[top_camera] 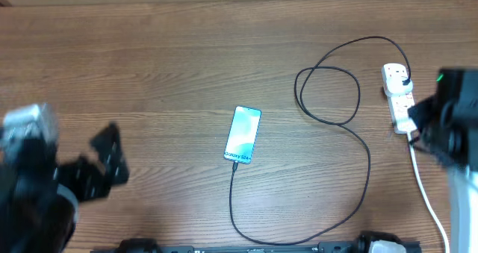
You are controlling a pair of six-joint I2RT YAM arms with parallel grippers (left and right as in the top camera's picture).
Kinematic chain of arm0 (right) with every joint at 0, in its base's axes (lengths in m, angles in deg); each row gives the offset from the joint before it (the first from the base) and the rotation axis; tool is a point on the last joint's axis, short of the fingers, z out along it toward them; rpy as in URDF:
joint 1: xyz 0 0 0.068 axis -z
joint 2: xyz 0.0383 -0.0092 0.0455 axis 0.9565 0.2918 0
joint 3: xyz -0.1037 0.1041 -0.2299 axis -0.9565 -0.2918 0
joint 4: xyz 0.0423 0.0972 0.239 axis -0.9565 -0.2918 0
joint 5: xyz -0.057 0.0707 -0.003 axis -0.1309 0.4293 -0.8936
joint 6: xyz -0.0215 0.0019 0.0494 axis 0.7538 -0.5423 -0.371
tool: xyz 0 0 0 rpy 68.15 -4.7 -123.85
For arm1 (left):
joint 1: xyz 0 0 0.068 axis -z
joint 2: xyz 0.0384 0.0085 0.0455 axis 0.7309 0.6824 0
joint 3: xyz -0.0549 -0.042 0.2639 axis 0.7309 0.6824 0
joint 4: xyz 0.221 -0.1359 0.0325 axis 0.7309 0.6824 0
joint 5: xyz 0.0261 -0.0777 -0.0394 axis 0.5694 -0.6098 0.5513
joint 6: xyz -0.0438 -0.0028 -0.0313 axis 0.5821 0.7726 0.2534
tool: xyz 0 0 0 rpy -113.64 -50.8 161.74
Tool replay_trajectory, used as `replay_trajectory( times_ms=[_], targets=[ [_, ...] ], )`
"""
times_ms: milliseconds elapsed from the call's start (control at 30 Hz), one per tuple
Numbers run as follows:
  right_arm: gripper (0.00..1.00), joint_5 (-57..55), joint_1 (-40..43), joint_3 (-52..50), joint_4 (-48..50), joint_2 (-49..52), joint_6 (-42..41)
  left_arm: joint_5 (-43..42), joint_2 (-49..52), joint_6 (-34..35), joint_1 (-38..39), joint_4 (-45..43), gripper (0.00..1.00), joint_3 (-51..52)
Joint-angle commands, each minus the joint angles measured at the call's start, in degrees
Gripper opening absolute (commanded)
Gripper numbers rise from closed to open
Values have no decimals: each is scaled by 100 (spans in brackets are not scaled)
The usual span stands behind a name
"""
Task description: Plug charger to phone and switch on socket
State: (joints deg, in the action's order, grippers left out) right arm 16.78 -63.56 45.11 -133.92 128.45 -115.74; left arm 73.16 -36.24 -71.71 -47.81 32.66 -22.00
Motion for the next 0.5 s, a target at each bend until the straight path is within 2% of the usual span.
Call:
replay_trajectory(
  times_ms=[0, 233, 467],
  targets=[
    [5, 1276, 946, 92, 87, 826, 922, 723, -328, -87, 22, 282, 100, 20],
    [4, 2385, 2197, 861, 166, 2802, 1808, 1121, -492, -83, 28, 1320, 100, 31],
    [4, 2575, 2315, 1788, 131, 4059, 1860, 741, -490, -81, 26, 1311, 100, 31]
  ],
)
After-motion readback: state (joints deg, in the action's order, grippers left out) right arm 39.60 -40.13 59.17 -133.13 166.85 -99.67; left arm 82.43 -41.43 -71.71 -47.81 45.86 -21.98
